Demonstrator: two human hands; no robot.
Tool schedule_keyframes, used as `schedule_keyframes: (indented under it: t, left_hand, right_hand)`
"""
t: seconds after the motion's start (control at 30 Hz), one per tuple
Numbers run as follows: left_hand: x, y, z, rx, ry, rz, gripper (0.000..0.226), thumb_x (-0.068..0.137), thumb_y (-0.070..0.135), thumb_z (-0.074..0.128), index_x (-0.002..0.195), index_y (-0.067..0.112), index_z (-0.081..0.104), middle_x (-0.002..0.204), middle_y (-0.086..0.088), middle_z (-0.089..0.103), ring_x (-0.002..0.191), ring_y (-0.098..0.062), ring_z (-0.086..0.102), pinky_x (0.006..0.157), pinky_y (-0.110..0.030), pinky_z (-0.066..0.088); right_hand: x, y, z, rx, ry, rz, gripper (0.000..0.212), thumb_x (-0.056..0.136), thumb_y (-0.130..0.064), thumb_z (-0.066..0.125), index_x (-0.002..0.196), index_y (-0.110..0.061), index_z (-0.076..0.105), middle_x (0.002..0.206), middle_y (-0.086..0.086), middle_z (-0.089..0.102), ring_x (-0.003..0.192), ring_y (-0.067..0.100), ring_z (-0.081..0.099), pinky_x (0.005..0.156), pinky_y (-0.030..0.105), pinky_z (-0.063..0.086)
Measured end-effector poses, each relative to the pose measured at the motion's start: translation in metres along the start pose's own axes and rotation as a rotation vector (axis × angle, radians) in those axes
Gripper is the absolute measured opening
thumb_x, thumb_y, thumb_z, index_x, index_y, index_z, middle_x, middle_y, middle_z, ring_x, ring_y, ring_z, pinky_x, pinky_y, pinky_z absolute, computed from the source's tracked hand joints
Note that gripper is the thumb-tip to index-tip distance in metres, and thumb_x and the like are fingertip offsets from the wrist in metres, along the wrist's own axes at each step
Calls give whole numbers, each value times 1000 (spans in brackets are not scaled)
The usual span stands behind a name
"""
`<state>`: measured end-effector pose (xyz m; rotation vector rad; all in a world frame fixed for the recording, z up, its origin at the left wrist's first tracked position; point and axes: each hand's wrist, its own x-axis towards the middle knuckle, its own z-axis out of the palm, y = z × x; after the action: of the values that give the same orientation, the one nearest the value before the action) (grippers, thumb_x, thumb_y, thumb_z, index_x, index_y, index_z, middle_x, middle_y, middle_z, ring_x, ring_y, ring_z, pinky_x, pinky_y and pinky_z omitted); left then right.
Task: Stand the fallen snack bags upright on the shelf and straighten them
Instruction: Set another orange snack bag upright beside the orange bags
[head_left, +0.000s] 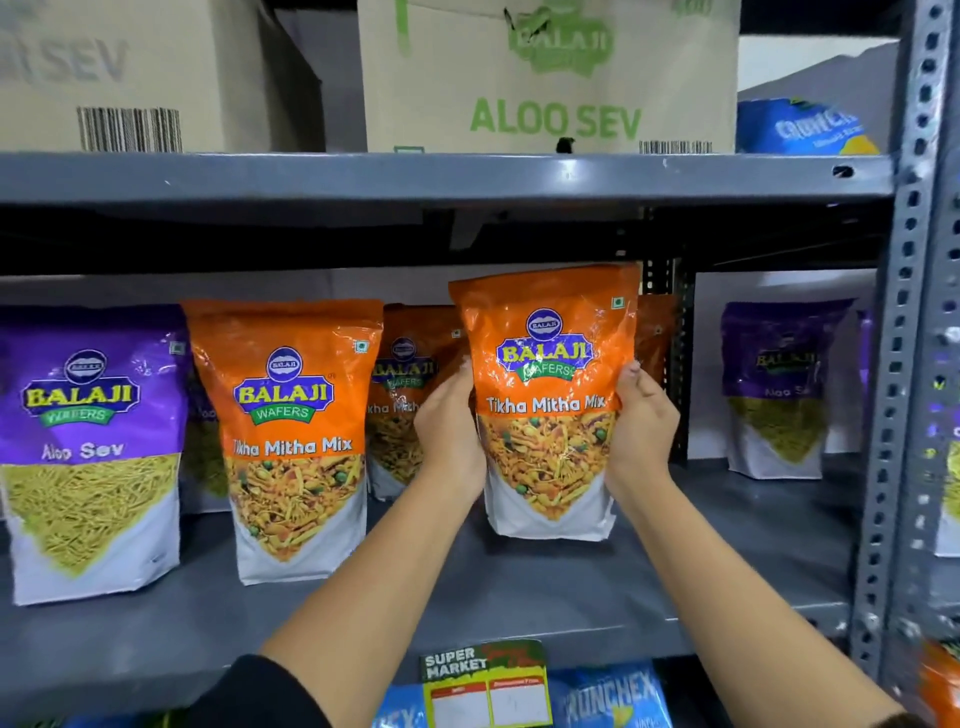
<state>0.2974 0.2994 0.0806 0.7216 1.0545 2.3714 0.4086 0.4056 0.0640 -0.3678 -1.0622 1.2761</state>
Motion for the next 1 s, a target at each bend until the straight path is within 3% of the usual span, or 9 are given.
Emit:
schedule_keyframes:
  t: [0.13, 0.27, 0.37, 0.5, 0.57, 0.67, 0.8, 0.9, 1.0]
  left_hand:
    - [4, 4, 1, 97, 6, 59, 16, 89, 24, 65, 93, 13, 76, 89, -3, 79, 85, -18, 74, 77, -33, 60]
    - [0, -17, -20, 152, 97, -17, 19, 88, 28, 66, 104, 18, 73, 107, -2, 76, 100, -19, 71, 95, -42, 55]
    - [-23, -36, -36, 109, 74, -109, 27, 96, 33, 54, 116, 21, 68, 120, 0, 71, 105, -16, 68, 97, -38, 52]
    - [-57, -61, -43, -3, -8, -226, 51, 100, 50, 34, 133, 17, 55, 124, 0, 66, 110, -14, 62, 89, -31, 49]
    - [-64, -72, -39, -2, -34, -233, 50, 100, 52, 29, 124, 21, 60, 113, 7, 70, 102, -6, 62, 87, -29, 47]
    - [-67, -85, -26, 47, -12, -211, 43, 100, 54, 28, 103, 33, 66, 90, 20, 73, 95, -1, 63, 95, -30, 45]
    - [-66, -100, -5, 85, -39, -245, 58, 95, 63, 30, 127, 27, 62, 122, 6, 70, 117, -14, 61, 111, -38, 41]
    - [-72, -114, 18, 82, -78, -257, 61, 95, 63, 31, 128, 24, 63, 122, 2, 71, 118, -17, 63, 111, -40, 42]
    - [-79, -123, 41, 44, -121, -297, 50, 97, 60, 29, 109, 29, 67, 102, 9, 74, 102, -11, 67, 97, -33, 49]
  right_hand:
    - [-1, 8, -7, 12, -46, -13, 27, 95, -40, 55, 88, -25, 77, 103, 20, 73, 96, 37, 67, 95, 64, 49]
    - [-13, 19, -35, -63, -149, 129, 28, 99, -37, 51, 90, -27, 75, 109, 11, 76, 107, 34, 69, 98, 55, 52]
    - [-16, 34, -57, -162, -188, 218, 32, 100, -44, 47, 105, -26, 73, 122, 4, 73, 116, 25, 66, 105, 49, 48]
    - [-27, 44, -66, -202, -237, 464, 56, 99, -57, 34, 136, -21, 56, 137, 2, 60, 125, 23, 58, 112, 45, 42]
    - [-32, 41, -66, -249, -261, 504, 62, 100, -55, 29, 144, -16, 47, 142, 8, 55, 135, 26, 50, 116, 43, 36]
    - [-38, 43, -73, -234, -243, 445, 66, 89, -68, 34, 137, -27, 53, 142, 3, 58, 132, 22, 53, 115, 43, 37]
    - [-41, 42, -90, -240, -89, 306, 50, 100, -53, 35, 116, -19, 68, 117, 1, 71, 110, 16, 65, 96, 37, 52]
    - [-38, 37, -94, -221, 33, 202, 45, 104, -39, 36, 108, -8, 68, 103, 5, 73, 93, 15, 67, 71, 28, 51]
    - [-33, 43, -99, -223, 120, 161, 46, 100, -43, 36, 122, -13, 64, 115, 4, 72, 105, 18, 68, 89, 37, 55]
